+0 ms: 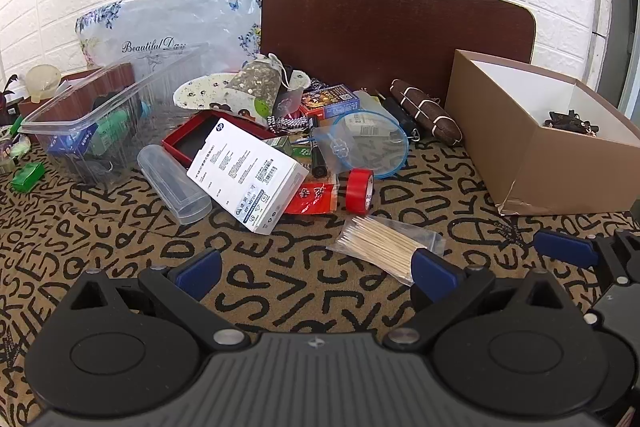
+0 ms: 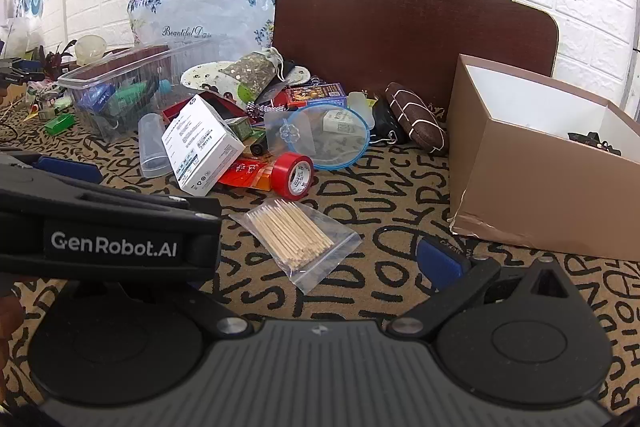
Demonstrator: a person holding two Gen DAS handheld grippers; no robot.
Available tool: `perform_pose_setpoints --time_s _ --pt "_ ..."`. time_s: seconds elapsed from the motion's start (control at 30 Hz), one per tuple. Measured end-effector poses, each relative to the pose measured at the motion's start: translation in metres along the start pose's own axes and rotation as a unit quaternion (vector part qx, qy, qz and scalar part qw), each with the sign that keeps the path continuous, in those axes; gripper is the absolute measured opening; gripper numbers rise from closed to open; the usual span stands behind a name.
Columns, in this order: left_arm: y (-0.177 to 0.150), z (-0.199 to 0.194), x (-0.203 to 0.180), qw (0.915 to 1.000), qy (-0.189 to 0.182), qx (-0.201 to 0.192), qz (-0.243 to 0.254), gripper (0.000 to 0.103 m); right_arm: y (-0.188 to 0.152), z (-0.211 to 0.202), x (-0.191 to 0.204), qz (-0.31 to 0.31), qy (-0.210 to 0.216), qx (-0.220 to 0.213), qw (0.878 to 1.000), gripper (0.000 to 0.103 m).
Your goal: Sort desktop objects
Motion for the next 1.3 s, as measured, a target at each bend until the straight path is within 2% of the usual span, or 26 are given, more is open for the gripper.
perform_pose_setpoints --time_s 1.3 --pt "0.005 0.023 0.011 0.9994 -0.003 0.029 -0.016 0.103 0.007 0.024 0.010 -0.012 0.024 0.015 1.000 0.101"
Point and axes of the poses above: each gripper's, at about its wrist camera, not at the fingertips, and z roughly the way its jaws point, x to its left, y to its top, the point moved 6 cm from there along z, roughly the way its jaws point, and after that the axes turned 13 degrees about -z, right-handed, at the moved point
